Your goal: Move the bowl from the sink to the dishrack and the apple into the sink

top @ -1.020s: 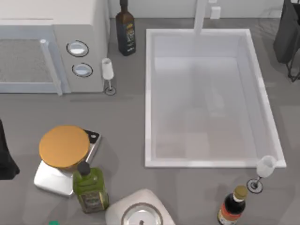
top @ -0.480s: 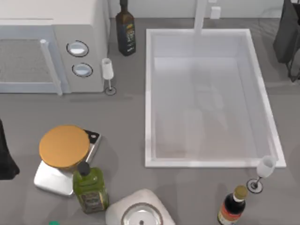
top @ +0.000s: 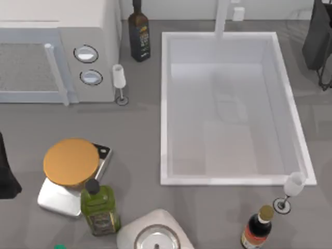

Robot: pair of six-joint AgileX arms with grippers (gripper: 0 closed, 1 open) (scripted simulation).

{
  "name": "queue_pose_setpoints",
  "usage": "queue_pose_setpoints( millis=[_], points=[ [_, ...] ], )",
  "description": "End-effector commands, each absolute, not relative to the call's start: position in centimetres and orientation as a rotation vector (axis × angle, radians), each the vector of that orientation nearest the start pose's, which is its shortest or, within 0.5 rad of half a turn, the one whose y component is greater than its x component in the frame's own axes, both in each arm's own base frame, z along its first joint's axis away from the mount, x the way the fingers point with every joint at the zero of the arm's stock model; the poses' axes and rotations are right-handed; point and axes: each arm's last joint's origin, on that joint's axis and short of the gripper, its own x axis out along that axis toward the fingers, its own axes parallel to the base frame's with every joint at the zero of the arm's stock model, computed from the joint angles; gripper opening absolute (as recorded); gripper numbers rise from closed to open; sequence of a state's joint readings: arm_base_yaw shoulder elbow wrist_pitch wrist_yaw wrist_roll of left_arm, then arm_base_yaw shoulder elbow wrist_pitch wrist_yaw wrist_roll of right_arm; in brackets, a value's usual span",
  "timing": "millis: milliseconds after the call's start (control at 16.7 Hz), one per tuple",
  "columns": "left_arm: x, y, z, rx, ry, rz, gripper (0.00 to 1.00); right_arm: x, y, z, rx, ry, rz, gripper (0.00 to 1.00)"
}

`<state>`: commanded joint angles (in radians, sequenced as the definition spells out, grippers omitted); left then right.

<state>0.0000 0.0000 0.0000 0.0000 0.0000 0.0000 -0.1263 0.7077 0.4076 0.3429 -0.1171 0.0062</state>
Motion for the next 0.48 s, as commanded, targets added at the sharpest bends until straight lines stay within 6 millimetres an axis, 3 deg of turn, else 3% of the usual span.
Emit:
queue_pose_setpoints(
  millis=[240,480],
  points=[
    [10.6,-0.1,16.0,0.0,0.0,0.0,1.0,12.8,-0.8,21.9,-0.005,-0.029,-0.009,1.0],
    [10.6,-0.1,16.0,0.0,0.0,0.0,1.0,10.9,-0.3,17.9,-0.001,-0.012,-0.005,1.0]
  ],
)
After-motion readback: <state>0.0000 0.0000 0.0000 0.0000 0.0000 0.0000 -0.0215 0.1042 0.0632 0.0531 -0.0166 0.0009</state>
